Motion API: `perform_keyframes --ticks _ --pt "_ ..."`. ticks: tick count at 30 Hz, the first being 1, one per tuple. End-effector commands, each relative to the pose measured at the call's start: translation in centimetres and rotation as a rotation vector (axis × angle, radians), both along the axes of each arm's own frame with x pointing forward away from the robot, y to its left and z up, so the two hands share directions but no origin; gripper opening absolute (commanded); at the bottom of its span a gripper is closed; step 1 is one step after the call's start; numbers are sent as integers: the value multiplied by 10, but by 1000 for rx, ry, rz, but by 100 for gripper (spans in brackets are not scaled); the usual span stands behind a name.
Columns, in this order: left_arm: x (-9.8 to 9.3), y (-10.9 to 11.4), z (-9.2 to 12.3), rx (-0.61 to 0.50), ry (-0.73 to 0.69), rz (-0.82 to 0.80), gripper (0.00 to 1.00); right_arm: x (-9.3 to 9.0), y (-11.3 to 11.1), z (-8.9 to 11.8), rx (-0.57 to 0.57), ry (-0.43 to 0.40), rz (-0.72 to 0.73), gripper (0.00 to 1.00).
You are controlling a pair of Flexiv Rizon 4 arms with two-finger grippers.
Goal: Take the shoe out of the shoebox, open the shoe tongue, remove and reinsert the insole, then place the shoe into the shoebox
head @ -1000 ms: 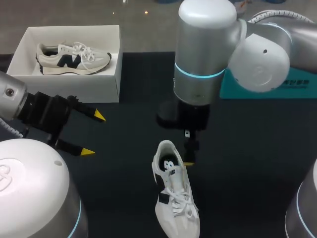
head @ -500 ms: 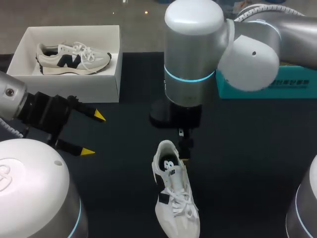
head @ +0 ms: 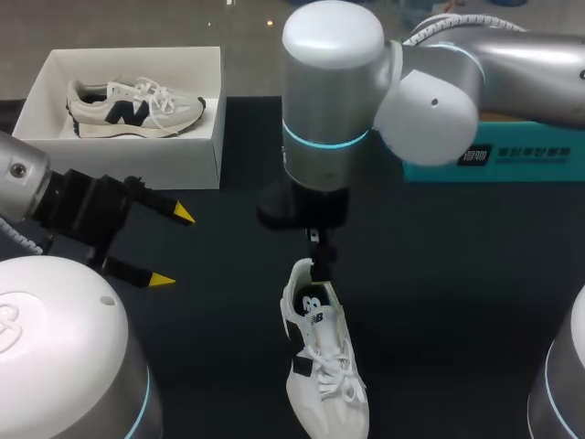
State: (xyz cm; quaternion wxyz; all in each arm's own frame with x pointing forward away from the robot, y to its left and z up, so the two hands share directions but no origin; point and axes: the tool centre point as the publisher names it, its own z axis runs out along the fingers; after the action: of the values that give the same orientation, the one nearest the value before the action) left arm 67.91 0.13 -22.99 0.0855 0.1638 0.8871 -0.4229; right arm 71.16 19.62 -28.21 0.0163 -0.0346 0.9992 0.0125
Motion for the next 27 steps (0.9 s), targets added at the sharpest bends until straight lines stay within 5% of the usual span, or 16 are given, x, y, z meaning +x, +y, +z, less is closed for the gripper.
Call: perform_keyframes --ticks 1,27 --pt "0 0 0 3 2 -1 100 7 6 -16 -1 7 2 100" --pt "0 0 0 3 2 -1 100 27 14 -69 18 47 -37 100"
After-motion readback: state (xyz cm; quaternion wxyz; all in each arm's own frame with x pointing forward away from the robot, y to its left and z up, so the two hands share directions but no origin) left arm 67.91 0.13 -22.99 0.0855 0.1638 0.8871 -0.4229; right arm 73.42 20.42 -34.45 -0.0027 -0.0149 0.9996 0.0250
